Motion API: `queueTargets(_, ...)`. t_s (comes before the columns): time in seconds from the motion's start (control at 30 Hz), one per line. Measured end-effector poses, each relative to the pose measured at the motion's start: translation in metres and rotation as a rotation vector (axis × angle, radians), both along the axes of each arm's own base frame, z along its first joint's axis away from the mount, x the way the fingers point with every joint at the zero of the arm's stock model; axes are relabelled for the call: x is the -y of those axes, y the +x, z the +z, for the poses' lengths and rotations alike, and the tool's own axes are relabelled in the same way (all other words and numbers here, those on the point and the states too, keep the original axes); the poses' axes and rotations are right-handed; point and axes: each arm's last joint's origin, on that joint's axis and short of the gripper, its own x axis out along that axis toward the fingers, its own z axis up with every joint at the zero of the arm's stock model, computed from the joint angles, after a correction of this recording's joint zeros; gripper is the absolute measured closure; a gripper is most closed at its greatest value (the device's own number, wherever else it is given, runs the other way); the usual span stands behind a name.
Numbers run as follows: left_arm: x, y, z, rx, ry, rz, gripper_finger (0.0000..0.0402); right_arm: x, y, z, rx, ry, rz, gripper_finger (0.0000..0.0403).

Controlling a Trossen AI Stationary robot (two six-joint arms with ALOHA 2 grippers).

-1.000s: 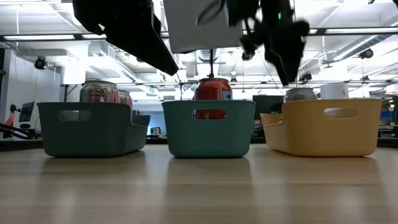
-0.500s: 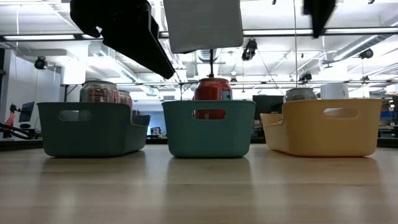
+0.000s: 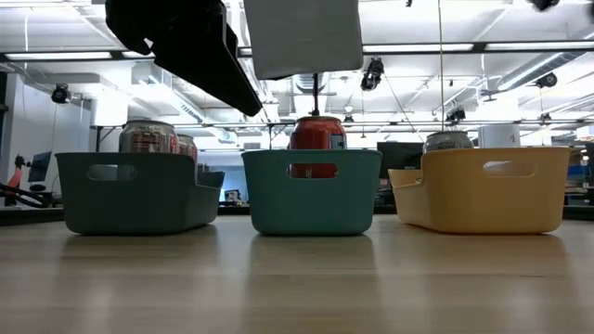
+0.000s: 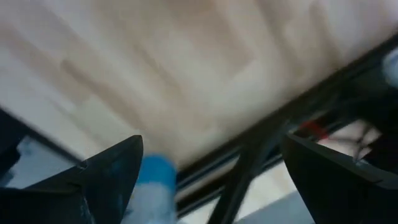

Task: Sort soda cans
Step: Put the blue white soda can into the yellow bin

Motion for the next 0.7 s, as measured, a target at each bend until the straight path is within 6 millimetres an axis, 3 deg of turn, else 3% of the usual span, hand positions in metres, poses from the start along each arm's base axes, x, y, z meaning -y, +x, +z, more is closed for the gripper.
queueTargets(0.3,0.000,0.001,0.001,0.014,0.001,0.001,0.0114,-0.069,0.005,-0.019,0.005,0.083,0.067,0.0021)
queueTargets(0.43,0.001,0.002,0.002,0.028,0.005,-0.012,0.0114,-0.098,-0.007,-0.026,-0.017,0.066,0.127,0.0021)
queueTargets(0.7,0.004,0.013,0.010,0.124,0.032,-0.086,0.0114,-0.144,-0.042,-0.023,-0.031,0.034,0.085,0.0021)
